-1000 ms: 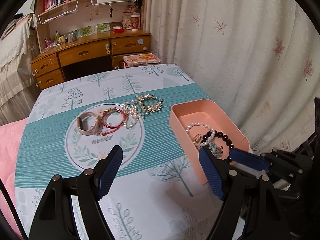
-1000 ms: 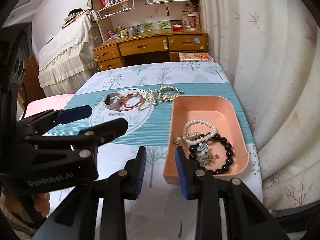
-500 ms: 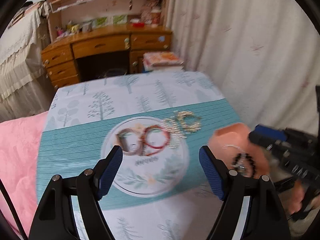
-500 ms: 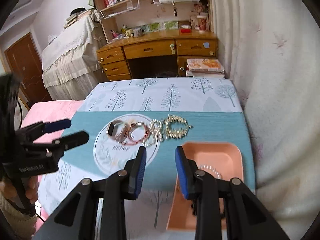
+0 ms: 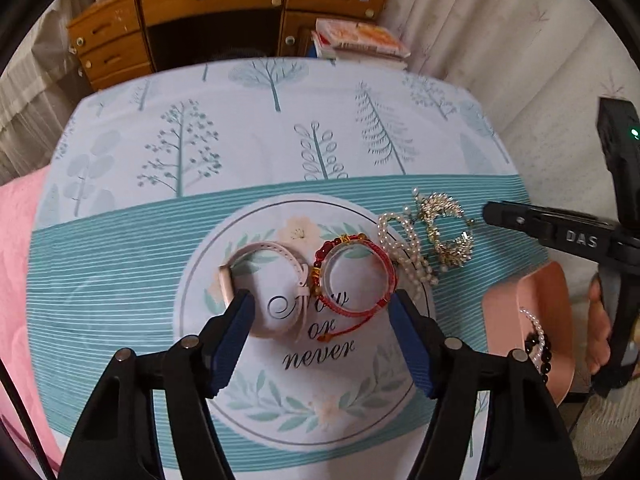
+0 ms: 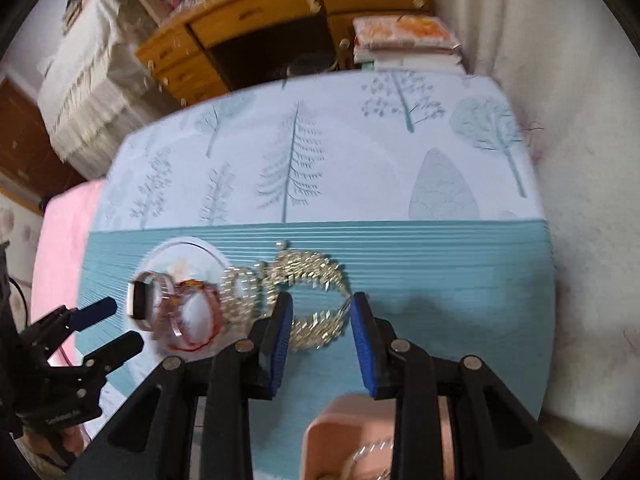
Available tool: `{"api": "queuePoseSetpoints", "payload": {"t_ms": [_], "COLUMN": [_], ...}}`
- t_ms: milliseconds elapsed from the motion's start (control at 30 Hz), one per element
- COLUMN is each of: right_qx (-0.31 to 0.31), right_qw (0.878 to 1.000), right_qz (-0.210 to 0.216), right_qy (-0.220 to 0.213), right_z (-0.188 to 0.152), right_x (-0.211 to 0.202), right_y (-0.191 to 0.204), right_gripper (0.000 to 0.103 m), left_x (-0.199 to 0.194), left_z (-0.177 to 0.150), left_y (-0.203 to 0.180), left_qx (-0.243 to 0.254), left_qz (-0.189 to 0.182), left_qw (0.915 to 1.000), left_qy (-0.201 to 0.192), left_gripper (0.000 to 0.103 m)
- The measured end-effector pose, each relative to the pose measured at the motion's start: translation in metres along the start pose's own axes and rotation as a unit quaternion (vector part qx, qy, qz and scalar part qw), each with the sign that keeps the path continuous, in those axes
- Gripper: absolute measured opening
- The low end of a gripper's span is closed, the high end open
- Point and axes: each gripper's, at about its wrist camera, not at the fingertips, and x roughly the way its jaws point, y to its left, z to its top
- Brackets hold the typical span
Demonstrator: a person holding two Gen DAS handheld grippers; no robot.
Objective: Organize jewelry
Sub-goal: 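Grasp the pink watch band with the left tool while the right tool grasps the gold leaf hair comb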
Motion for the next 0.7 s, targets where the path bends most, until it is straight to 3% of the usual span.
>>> {"api": "queuePoseSetpoints", "payload": {"t_ms": [67,233,367,567,667,700], "right_qx": [-0.035,-0.118,-0.152,-0.176,-0.180,-0.183], "right_qw": [0.999,0.992,0.988,0.984,0.983,0.982], "right_qz": [0.009,-0.015,-0.013,-0.019,-0.032,-0.046], "right_qy": [0.017,0.031,0.041,0.018,0.015,0.010], "right_z": [0.005,0.008,0.010,0.012,0.011,0.010], "right_x": [0.011,0.026,0.035,0.037,0.037,0.036], "right_y": [0.003,0.013,0.015,0.018,0.021,0.022], "right_gripper": [0.031,0.037,0.038,0.041,0.038,0.029], "left_x": [0.009,0.018,0.023,0.029,0.028,0.028], "left_z": [0.004,0.010,0.011,0.015,0.016,0.017], "left_y": [0.000,-0.001,0.000,0.005,0.004,0.004], "left_qx": [-0.005,-0.014,-0.014,-0.028,-0.027,-0.027], "left_qz": [-0.006,-0.014,-0.012,-0.019,-0.020,-0.022], "left_qw": [0.9999,0.9996,0.9996,0.9990,0.9989,0.9989], "left_qy": [0.009,0.018,0.023,0.031,0.031,0.031], "left_gripper": [0.065,0.065,0.065,0.064,0.056,0.056]}}
